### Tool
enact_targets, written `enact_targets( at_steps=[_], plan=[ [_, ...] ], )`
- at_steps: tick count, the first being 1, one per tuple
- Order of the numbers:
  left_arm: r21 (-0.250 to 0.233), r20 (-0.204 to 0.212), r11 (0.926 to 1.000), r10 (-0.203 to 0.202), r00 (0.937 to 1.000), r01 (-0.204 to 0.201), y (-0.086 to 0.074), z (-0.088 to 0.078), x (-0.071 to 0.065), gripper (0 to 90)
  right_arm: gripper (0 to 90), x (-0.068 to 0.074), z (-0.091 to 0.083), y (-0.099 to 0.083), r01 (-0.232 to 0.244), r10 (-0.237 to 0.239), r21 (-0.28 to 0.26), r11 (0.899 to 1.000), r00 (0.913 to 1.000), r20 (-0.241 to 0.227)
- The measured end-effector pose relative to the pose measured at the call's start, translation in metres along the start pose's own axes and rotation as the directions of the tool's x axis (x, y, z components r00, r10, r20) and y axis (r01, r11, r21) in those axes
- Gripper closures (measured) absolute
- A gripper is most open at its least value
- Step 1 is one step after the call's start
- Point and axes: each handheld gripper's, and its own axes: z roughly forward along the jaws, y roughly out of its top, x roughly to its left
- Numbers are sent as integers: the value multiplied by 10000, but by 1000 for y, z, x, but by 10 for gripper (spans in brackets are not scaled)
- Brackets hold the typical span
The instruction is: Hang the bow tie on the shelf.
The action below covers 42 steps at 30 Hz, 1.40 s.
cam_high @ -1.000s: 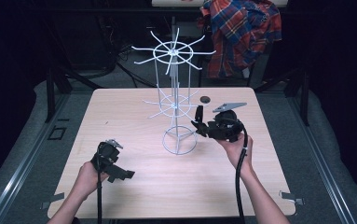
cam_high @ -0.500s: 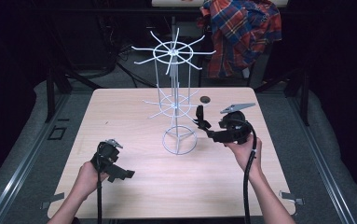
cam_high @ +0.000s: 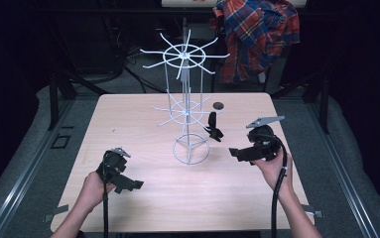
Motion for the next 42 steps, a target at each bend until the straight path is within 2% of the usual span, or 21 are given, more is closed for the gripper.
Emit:
enact_targets(
  at_steps=[9,17,18,25,26,30,37,40,42],
  plan=[
    [-32,-1,10000,-4,10000,4,0,0,-1,0,129,1,-6,-18,144,-149,393,9991,9998,127],
    [7,-4,10000,13,10000,-13,0,0,-2,0,104,1,-9,-44,311,-346,902,9954,9987,371],
    [3,-7,10000,13,10000,-13,0,0,-2,0,93,0,-8,-52,382,-426,1146,9927,9984,361],
    [47,12,10000,53,10000,-53,0,1,-2,0,77,-1,-5,-74,306,-379,1622,9863,9984,420],
    [46,39,10000,56,10000,-57,0,2,-2,0,75,-2,-5,-77,388,-472,1829,9824,9980,418],
    [72,40,9999,86,10000,-86,1,2,-3,0,85,-1,-4,-86,375,-495,1770,9835,9968,634],
    [141,63,9998,171,9998,-171,1,3,-4,0,55,-7,6,-93,111,-289,2497,9682,9973,676],
    [137,46,9998,168,9998,-169,1,3,-3,0,48,-11,12,-95,178,-419,2999,9538,9964,741],
    [146,69,9998,154,9999,-155,1,4,-3,0,47,-11,13,-95,222,-487,3092,9507,9957,785]
  ],
)
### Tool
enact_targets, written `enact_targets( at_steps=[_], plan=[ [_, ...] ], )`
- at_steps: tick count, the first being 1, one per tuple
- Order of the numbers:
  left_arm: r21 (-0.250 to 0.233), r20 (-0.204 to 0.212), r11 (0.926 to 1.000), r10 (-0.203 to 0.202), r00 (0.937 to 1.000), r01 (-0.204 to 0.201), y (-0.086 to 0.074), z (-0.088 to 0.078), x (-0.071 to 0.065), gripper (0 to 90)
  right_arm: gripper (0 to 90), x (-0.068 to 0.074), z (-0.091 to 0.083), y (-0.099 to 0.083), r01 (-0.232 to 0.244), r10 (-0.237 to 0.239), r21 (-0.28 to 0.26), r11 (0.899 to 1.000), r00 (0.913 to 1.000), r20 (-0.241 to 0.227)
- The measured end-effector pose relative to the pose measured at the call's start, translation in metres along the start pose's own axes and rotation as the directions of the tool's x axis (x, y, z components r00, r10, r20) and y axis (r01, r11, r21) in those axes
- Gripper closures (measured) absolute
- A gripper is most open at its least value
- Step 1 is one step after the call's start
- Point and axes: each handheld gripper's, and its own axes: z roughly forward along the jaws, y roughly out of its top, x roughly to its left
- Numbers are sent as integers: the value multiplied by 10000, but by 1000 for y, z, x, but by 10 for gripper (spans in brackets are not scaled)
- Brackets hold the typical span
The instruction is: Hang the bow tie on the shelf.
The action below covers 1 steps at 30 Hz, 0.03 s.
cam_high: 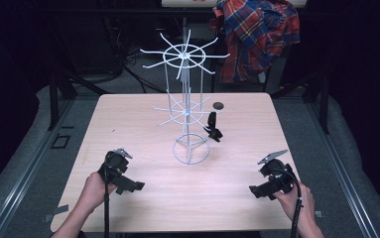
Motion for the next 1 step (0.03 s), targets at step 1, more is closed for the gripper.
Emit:
enact_targets(
  at_steps=[1],
  plan=[
    [-4,-1,10000,-9,10000,9,0,0,0,0,40,0,2,0,27,-27,-13,10000,9999,102]
  ],
)
